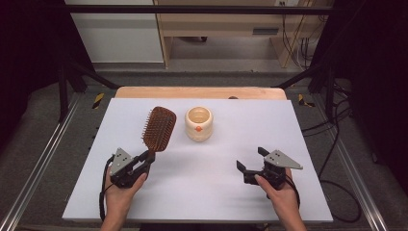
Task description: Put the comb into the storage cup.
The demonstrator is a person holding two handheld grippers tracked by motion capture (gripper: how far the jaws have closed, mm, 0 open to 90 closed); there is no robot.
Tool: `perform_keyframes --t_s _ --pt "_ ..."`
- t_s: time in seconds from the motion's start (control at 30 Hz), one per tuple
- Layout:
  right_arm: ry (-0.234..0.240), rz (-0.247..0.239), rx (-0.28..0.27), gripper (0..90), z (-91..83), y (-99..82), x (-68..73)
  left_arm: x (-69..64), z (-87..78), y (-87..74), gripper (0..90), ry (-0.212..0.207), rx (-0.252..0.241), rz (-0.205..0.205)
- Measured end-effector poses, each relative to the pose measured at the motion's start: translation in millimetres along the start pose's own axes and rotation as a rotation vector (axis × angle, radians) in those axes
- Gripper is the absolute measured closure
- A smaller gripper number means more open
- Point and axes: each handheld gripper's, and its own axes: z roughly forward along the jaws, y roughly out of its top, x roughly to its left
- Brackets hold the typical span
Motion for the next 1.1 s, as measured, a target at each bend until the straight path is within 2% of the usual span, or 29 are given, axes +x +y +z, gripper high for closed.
perform_keyframes --t_s 0.23,0.47,0.57,0.63,0.8,1.1 --pt "0.003 0.018 -0.008 6.0 1.4 2.0 5.3 -2.9 0.6 1.1 72.6 -0.015 -0.015 -0.001" --pt "0.063 0.064 0.006 6.6 4.2 8.9 15.0 -5.4 2.1 1.7 72.6 -0.026 -0.025 -0.004" --pt "0.096 0.082 0.005 8.6 6.0 14.4 24.2 -7.0 2.0 2.2 72.5 -0.031 -0.030 0.002" --pt "0.125 0.101 -0.016 9.0 6.0 20.2 31.5 -8.1 1.8 2.4 72.6 -0.036 -0.034 0.004" --pt "0.145 0.078 -0.037 7.6 13.4 34.1 49.2 -12.1 2.5 3.4 72.5 -0.051 -0.037 0.014" --pt "0.213 0.115 -0.073 5.9 33.9 56.7 78.9 -19.9 2.7 5.9 72.5 -0.075 -0.050 0.030"
